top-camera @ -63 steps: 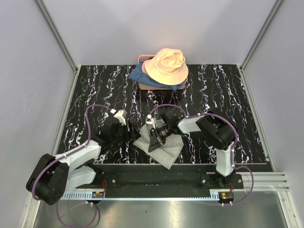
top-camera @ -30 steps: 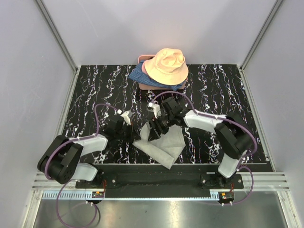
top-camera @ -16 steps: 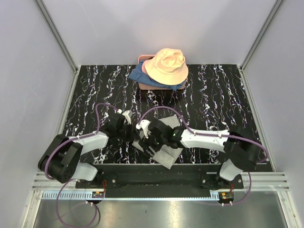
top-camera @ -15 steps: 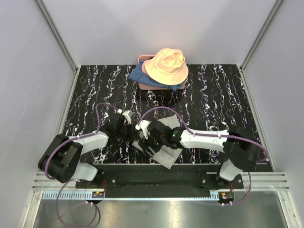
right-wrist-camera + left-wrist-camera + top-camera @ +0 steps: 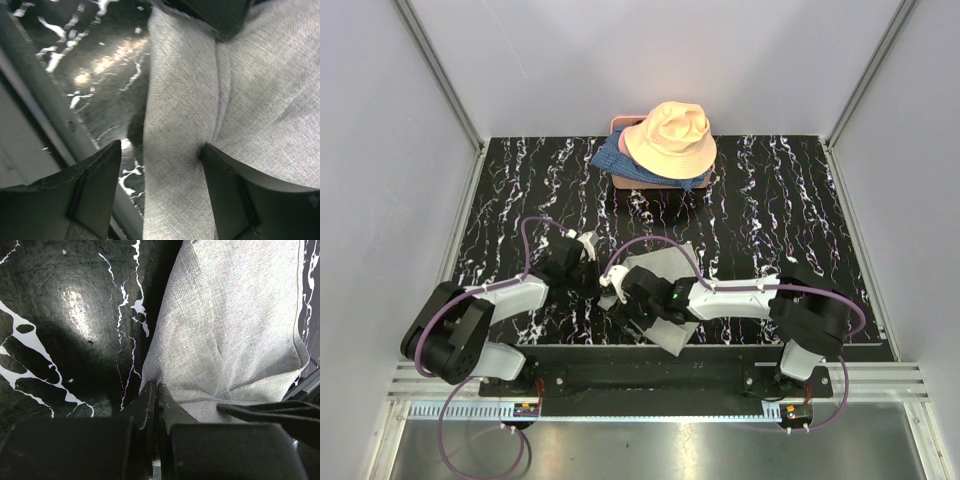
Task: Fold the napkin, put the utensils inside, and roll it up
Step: Roll the napkin with the utensil
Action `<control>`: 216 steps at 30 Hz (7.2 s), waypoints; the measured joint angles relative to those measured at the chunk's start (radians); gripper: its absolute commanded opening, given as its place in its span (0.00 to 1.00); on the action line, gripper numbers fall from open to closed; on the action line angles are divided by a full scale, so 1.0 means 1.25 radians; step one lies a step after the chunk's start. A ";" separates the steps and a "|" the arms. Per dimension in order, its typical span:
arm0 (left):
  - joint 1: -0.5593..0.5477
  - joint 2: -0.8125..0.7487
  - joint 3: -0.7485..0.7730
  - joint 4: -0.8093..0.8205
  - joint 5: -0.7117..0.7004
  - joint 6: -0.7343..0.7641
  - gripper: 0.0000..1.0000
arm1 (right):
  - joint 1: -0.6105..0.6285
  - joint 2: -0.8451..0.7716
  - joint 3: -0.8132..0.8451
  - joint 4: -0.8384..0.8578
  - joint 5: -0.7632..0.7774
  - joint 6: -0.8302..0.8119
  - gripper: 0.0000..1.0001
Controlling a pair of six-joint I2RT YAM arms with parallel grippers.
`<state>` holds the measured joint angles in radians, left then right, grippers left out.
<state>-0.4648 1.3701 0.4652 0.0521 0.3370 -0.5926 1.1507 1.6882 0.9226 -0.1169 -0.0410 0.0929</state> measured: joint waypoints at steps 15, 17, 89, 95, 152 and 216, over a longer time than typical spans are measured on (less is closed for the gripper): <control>0.018 0.000 0.005 -0.012 0.004 0.001 0.12 | 0.015 0.042 -0.001 0.051 0.125 0.050 0.31; 0.025 -0.001 0.005 -0.012 0.004 0.003 0.28 | 0.015 0.043 -0.001 0.058 0.122 0.055 0.29; 0.031 -0.049 -0.072 0.057 0.073 -0.050 0.00 | -0.355 0.002 0.037 -0.120 -0.503 -0.005 0.83; 0.034 -0.011 -0.034 0.035 0.066 -0.051 0.00 | -0.285 -0.184 -0.063 -0.139 -0.327 0.032 0.85; 0.093 0.054 0.022 0.020 0.096 -0.013 0.00 | -0.106 -0.140 -0.081 -0.256 -0.085 0.318 0.73; 0.120 -0.168 -0.099 -0.005 0.024 -0.008 0.69 | -0.280 0.222 0.101 -0.083 -0.673 0.044 0.27</control>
<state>-0.3149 1.1606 0.3416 0.0463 0.3676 -0.6025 0.8013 1.9656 1.0492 -0.2211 -0.8818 0.1474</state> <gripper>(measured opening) 0.686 0.279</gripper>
